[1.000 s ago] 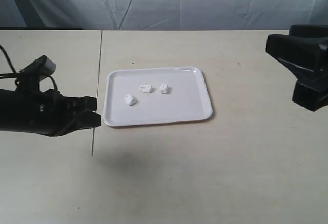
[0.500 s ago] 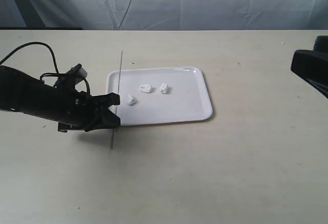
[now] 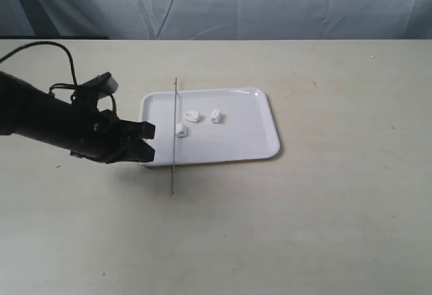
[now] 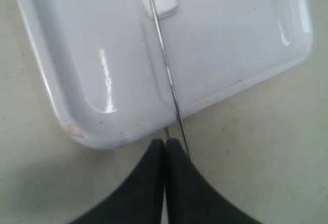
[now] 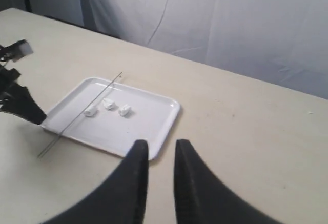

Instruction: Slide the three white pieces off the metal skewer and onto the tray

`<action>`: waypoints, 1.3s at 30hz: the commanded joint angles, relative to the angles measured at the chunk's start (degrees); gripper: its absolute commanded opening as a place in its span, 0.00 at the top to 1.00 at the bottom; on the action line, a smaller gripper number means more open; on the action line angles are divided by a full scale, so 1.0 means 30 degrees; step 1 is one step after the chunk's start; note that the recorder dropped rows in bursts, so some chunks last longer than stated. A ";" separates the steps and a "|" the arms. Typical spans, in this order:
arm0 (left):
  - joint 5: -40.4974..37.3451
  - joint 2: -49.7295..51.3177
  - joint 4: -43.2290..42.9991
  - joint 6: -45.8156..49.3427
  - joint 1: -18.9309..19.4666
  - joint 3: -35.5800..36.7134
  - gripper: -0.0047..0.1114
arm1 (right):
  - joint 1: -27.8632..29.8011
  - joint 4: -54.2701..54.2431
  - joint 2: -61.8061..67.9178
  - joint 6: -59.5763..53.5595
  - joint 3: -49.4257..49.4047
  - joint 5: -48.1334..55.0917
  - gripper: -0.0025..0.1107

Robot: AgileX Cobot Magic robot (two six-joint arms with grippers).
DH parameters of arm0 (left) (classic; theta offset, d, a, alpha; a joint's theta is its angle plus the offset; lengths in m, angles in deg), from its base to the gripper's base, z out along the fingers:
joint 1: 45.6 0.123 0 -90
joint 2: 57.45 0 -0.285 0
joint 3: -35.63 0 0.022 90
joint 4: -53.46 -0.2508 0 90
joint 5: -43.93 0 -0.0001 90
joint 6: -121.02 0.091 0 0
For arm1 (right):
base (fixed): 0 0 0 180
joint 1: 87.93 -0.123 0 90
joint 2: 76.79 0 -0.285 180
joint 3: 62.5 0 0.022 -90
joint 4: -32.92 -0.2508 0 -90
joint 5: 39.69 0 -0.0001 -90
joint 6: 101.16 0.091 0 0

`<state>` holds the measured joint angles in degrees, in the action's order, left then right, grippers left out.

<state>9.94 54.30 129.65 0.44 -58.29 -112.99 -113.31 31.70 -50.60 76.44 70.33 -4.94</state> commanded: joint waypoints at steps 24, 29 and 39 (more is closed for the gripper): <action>0.0357 -2.4326 -1.8618 -1.4317 0.0012 0.4851 0.96 | 0.0079 0.6890 -0.3048 0.4853 0.0013 0.4159 0.98; -0.0598 -2.7138 -2.2185 -1.5244 0.0012 0.4851 0.96 | 0.0079 0.6890 -0.3048 0.4853 0.0013 0.3231 0.98; -0.0696 -2.8492 -2.2758 -1.5106 0.0012 0.4851 0.96 | 0.0079 0.6890 -0.3048 0.4853 0.0013 0.3231 0.98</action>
<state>7.73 -30.88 61.52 -44.44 -58.29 -98.79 -113.31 52.16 -59.59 90.83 70.33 5.57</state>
